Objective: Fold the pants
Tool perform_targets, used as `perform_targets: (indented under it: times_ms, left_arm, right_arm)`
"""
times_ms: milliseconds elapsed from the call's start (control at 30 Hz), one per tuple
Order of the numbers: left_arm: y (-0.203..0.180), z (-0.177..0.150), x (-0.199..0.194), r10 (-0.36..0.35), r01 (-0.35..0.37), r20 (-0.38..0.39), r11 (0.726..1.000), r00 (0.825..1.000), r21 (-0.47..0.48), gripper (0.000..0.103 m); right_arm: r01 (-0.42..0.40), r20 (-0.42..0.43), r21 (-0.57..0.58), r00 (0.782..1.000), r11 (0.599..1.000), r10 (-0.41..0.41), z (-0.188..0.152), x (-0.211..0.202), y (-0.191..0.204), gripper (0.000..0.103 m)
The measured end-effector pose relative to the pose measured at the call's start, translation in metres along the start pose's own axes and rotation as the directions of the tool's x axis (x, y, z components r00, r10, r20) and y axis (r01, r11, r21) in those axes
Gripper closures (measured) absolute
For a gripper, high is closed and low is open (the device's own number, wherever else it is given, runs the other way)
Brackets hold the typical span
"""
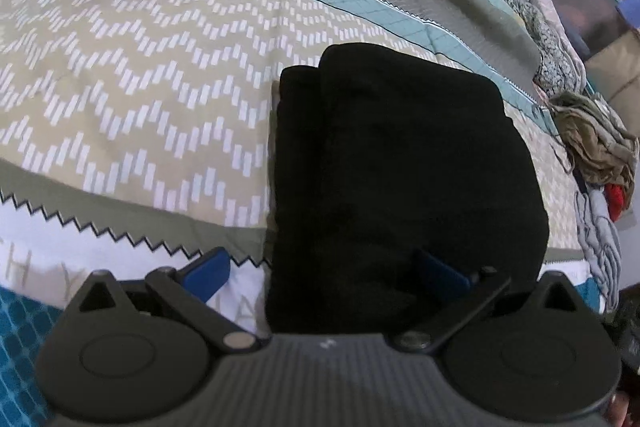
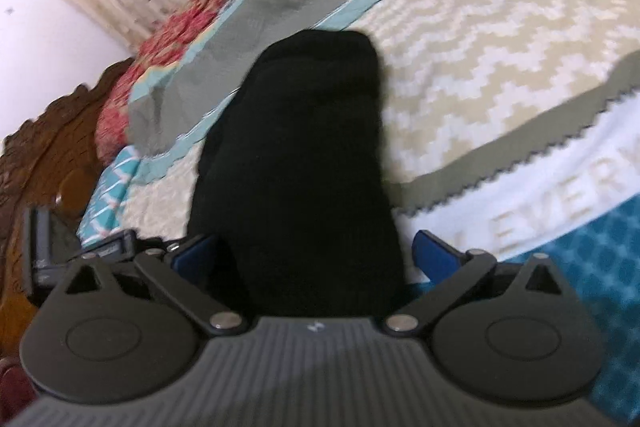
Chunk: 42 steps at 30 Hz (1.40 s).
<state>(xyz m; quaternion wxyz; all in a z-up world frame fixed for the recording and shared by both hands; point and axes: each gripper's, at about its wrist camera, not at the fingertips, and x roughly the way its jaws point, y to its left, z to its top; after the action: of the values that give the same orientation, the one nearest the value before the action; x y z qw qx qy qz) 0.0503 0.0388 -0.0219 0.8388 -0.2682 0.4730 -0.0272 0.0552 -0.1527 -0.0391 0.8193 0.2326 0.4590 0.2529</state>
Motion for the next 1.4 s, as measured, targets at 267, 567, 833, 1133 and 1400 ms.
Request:
perform_targets:
  times_ms: [267, 567, 833, 1133, 1400]
  left_arm:
    - [-0.009, -0.009, -0.008, -0.083, 0.082, -0.017, 0.995, 0.996, -0.052, 0.034]
    - [-0.029, -0.024, -0.039, -0.184, 0.185, -0.048, 0.983, 0.982, 0.018, 0.052]
    - [-0.027, -0.035, -0.033, -0.112, 0.115, -0.081, 0.993, 0.99, 0.033, 0.014]
    - [-0.015, -0.02, -0.008, -0.181, 0.18, -0.141, 0.983, 0.973, -0.021, 0.001]
    - [-0.032, -0.032, -0.003, -0.205, 0.208, -0.092, 0.978, 0.974, 0.022, 0.038]
  right_arm:
    - [0.047, -0.002, -0.161, 0.999, 0.986, -0.048, -0.006, -0.001, 0.031, 0.044]
    - [0.121, 0.092, -0.293, 0.991, 0.948, -0.099, -0.018, -0.035, 0.055, 0.059]
    - [0.106, 0.046, -0.162, 0.994, 0.981, -0.1, -0.026, -0.043, 0.022, 0.044]
    - [0.002, 0.018, -0.081, 1.0, 0.997, 0.0, 0.001, -0.027, -0.005, 0.016]
    - [-0.08, -0.119, 0.115, 0.988, 0.99, 0.094, -0.009, -0.006, -0.028, 0.031]
